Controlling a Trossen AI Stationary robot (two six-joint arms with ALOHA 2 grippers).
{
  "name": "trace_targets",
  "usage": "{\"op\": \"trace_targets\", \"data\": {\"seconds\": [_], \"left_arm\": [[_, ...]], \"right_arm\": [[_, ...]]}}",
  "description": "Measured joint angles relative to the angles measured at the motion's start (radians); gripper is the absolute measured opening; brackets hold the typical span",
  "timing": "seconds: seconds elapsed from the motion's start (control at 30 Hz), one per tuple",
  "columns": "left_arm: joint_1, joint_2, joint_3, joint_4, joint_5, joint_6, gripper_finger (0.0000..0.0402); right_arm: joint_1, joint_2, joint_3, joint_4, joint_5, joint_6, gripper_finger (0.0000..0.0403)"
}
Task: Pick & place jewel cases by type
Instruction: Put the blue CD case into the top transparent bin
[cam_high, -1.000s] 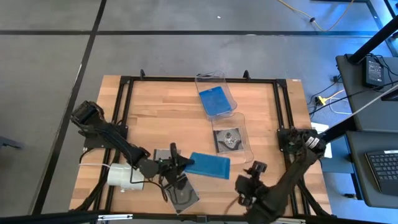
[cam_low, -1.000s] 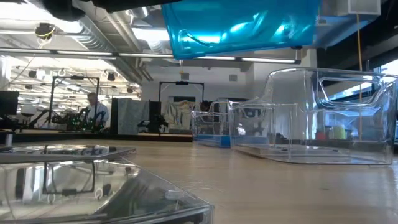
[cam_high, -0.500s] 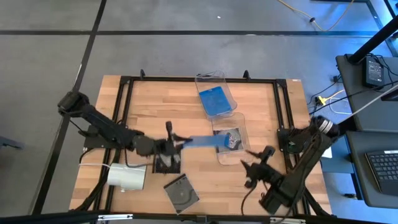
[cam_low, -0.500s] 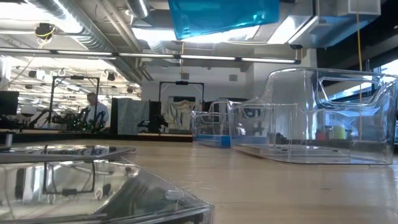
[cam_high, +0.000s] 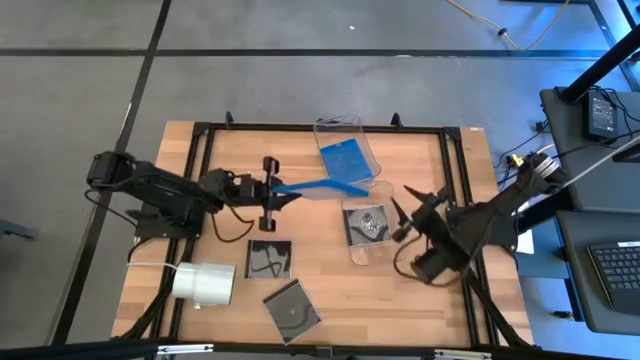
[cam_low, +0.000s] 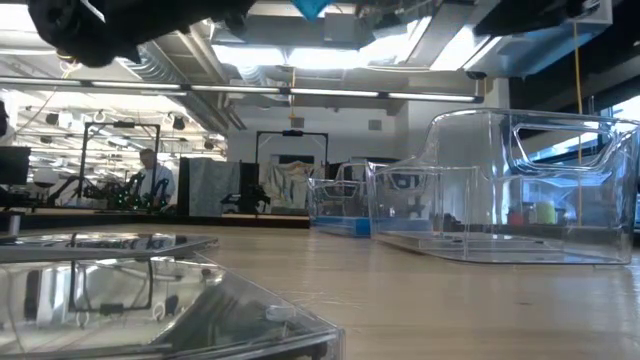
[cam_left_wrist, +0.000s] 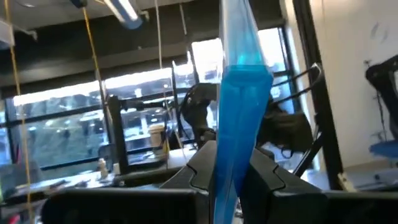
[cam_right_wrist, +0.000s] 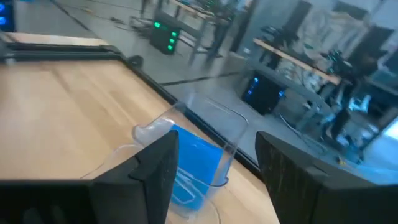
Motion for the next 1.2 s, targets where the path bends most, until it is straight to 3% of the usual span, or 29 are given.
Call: {"op": "trace_targets", "data": {"seconds": [0.1, 0.23, 0.4, 0.5, 0.67, 0.73, 0.9, 1.0, 1.2], "left_arm": [[0.032, 0.039, 0.000, 0.016, -0.013, 0.052, 0.0037], [0.058, 0.081, 0.001, 0.019, -0.095, 0.073, 0.0042], [0.066, 0.110, 0.001, 0.037, -0.057, 0.092, 0.0039], [0.062, 0.101, 0.000, 0.097, -0.009, 0.106, 0.0038], [0.071, 0.049, -0.002, 0.175, -0.006, 0.156, 0.0042], [0.080, 0.040, -0.003, 0.168, 0.018, 0.148, 0.0041], [0.085, 0.040, -0.003, 0.164, 0.077, 0.137, 0.0039], [0.085, 0.040, -0.003, 0.160, 0.079, 0.137, 0.0043], [0.102, 0.040, -0.004, 0.160, 0.088, 0.137, 0.0040]], "right_arm": [[-0.058, -0.005, -0.019, 0.202, -0.060, -0.218, 0.0217], [-0.143, 0.004, -0.020, 0.601, -0.295, -0.689, 0.0217], [-0.238, 0.018, -0.020, 1.004, -0.590, -1.157, 0.0217], [-0.291, 0.018, -0.020, 1.067, -0.717, -1.248, 0.0217], [-0.350, 0.002, -0.020, 1.078, -0.701, -1.332, 0.0217], [-0.377, -0.013, -0.024, 1.124, -0.754, -1.376, 0.0217], [-0.496, -0.066, -0.179, 1.491, -1.107, -1.513, 0.0217], [-0.568, -0.129, -0.306, 1.638, -1.171, -1.523, 0.0217], [-0.652, -0.184, -0.543, 2.243, -1.302, -1.580, 0.0217]]}}
